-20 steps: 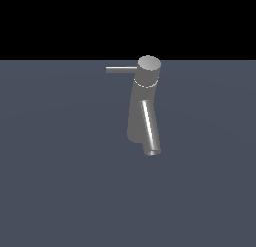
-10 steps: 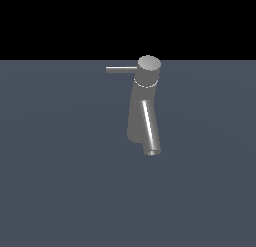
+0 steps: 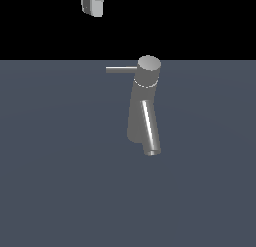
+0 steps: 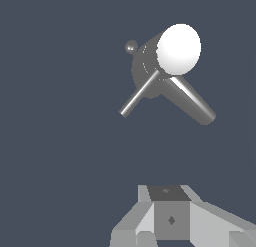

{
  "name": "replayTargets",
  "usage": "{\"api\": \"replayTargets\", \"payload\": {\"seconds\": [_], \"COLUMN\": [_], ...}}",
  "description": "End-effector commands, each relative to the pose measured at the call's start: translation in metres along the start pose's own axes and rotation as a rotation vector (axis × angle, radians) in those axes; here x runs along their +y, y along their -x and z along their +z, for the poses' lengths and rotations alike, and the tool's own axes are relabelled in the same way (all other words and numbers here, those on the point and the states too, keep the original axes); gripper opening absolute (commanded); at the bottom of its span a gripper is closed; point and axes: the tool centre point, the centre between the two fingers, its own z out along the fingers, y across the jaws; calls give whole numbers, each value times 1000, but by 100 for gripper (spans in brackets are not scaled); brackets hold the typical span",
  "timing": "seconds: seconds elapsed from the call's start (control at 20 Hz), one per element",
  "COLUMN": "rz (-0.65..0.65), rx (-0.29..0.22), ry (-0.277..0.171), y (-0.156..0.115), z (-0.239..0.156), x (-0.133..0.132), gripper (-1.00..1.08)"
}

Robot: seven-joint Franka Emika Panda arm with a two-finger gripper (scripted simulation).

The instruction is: Turn on the faucet by rotating a designated handle.

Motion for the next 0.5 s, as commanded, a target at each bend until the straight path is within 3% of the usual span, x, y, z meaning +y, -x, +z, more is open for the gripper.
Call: {"api": "replayTargets", "payload": {"seconds": [0.0,0.45], "rz": [59,263], "rx": [20,88], "ry": [-20,-91], "y": [-5,-28], "z": [10,44], "x": [-5,-23], "gripper": [-100,-100]}}
